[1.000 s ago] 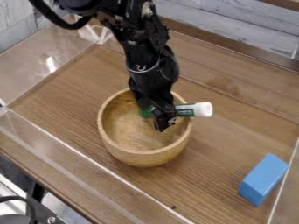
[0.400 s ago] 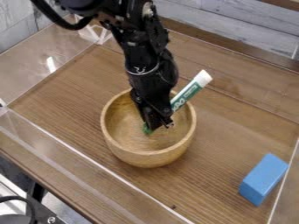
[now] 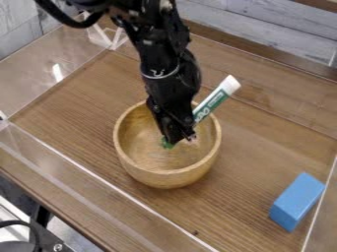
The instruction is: Remove the green marker from inside the brown bowl and put it on the table
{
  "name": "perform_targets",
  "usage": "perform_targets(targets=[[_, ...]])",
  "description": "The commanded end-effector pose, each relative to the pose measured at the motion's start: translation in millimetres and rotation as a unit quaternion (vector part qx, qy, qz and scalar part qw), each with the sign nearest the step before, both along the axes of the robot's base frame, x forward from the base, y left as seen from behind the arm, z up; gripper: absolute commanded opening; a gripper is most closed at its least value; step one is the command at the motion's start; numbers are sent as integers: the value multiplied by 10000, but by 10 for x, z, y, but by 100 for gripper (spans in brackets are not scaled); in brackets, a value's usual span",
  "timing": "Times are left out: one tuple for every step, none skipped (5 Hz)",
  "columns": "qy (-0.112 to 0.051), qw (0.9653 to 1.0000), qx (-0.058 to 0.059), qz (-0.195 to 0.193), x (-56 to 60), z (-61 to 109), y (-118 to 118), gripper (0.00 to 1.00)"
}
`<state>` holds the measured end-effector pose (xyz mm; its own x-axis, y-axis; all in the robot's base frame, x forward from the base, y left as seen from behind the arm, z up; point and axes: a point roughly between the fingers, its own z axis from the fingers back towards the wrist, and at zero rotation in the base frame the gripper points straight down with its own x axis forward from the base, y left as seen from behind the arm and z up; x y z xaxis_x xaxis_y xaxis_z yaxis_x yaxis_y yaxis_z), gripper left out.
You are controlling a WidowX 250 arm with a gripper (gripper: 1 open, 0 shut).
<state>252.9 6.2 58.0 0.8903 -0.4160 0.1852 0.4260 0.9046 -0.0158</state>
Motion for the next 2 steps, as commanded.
perform_targets(targets=[[-331, 9994, -23, 56, 105, 229, 39, 0], [-298, 9995, -56, 48, 89, 275, 44, 0]])
